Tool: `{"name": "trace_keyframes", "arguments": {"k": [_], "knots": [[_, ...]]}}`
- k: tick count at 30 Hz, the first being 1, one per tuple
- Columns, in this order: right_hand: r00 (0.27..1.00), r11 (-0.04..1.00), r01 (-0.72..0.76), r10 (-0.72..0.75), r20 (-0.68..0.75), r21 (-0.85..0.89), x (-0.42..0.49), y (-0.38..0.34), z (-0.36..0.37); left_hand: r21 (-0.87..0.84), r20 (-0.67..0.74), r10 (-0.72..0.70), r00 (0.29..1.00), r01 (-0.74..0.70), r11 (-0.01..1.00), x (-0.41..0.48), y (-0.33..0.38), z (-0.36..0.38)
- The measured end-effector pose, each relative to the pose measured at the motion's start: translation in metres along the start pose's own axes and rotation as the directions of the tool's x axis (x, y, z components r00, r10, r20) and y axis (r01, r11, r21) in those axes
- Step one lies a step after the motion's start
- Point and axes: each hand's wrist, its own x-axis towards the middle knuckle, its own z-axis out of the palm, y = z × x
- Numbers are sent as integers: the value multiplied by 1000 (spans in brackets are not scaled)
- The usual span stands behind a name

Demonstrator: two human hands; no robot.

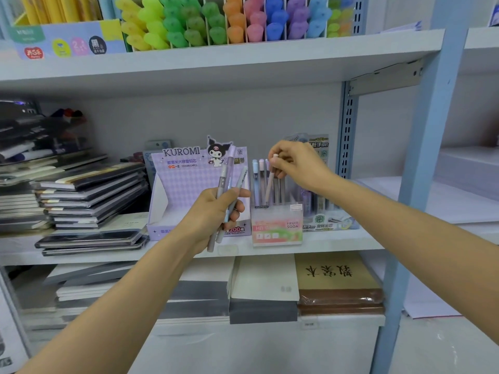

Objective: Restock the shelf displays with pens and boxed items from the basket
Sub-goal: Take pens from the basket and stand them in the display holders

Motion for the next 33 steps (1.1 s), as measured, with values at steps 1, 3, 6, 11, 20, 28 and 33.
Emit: {"name": "trace_keyframes", "arguments": {"k": [1, 3, 6, 11, 20, 28, 33], "knots": [[1000, 1000, 6, -6, -4, -9, 0, 0, 3, -8, 4, 6, 1000, -6, 1000, 1, 0, 0], [999, 999, 13, -14, -52, -30, 1, 1, 8, -10, 14, 24, 1000, -23, 1000, 2, -1, 0], [987, 995, 38, -53, -155, -97, 2, 4, 14, 9, 27, 47, 999, -47, 999, 2, -1, 1], [997, 972, -6, -13, -79, -237, 0, 3, 16, 34, 44, 72, 996, -73, 997, 1, 2, 3], [988, 901, -96, 36, 148, 423, -25, -42, -10, 68, 51, 98, 994, -102, 992, -10, 14, 18], [990, 783, -142, 106, 94, 605, -33, -47, -33, 59, 47, 58, 997, -61, 996, -25, 32, 22], [970, 675, -159, 241, -12, 721, -37, -42, -53, 13, -50, 1, 999, 0, 1000, -32, 37, 11]]}}
